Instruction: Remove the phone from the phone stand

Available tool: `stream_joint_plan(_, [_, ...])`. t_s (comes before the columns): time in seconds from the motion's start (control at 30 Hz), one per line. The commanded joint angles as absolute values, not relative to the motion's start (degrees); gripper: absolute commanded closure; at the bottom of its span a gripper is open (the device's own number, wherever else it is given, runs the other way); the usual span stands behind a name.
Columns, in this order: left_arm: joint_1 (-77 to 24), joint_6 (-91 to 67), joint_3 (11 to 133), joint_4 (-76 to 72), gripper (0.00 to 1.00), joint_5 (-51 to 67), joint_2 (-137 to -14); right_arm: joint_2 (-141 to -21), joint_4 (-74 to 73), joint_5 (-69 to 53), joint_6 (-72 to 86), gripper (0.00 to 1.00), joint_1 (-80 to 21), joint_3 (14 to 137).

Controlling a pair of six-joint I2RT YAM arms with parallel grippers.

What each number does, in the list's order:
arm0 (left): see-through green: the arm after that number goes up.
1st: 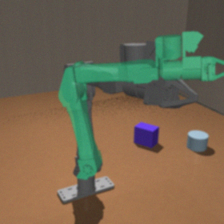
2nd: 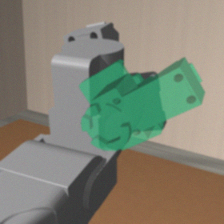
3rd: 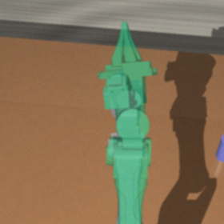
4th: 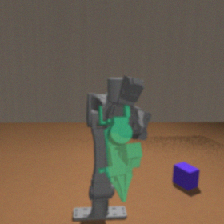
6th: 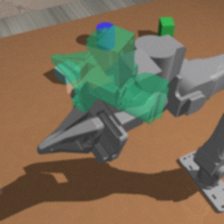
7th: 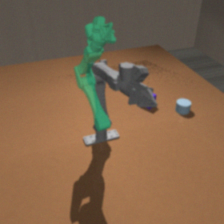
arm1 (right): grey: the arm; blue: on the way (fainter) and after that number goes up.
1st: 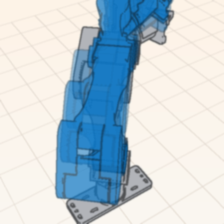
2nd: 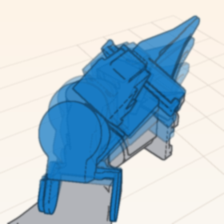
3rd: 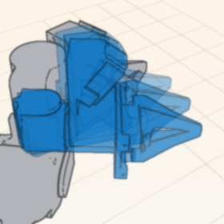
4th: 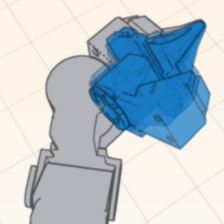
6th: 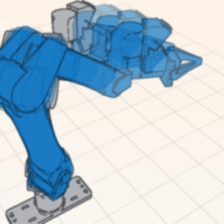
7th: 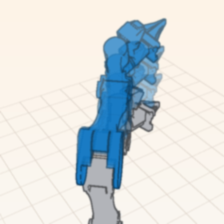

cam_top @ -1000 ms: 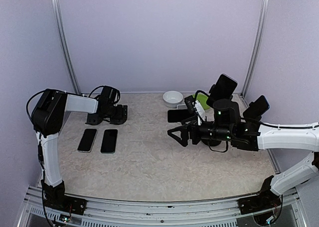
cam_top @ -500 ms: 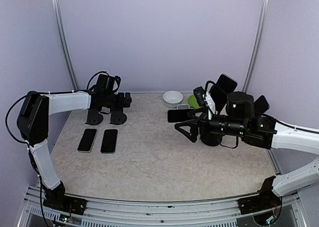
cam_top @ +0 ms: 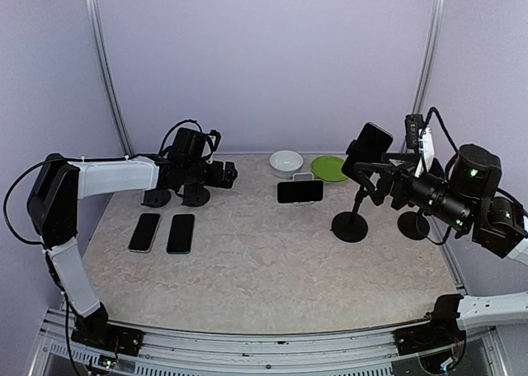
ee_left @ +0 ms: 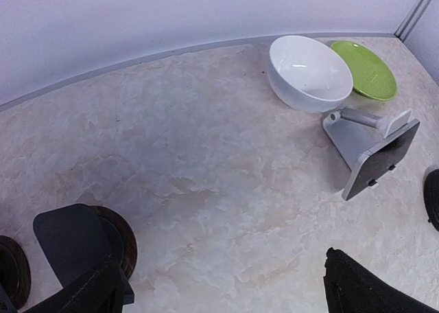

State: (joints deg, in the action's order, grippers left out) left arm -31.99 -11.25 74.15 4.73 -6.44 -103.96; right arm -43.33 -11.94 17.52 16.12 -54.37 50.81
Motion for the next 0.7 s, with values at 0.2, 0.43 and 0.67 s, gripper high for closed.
stream_joint_plan(0.2, [-35.5, -10.7, 76.2, 3.4, 0.01, -5.7, -102.4, -39.3, -31.9, 39.4, 25.9, 0.07, -52.8, 54.5])
stream_joint_plan(0.43, [-36.8, -10.8, 78.2, 3.8, 0.01, -5.2, -103.6, -40.8, -27.1, 22.5, 22.6, 0.04, -38.0, 51.0])
stream_joint_plan(0.67, [-37.3, -10.5, 77.8, 4.0, 0.01, -5.3, -102.8, -43.8, -16.2, -0.3, 17.5, 0.03, -23.3, 47.3])
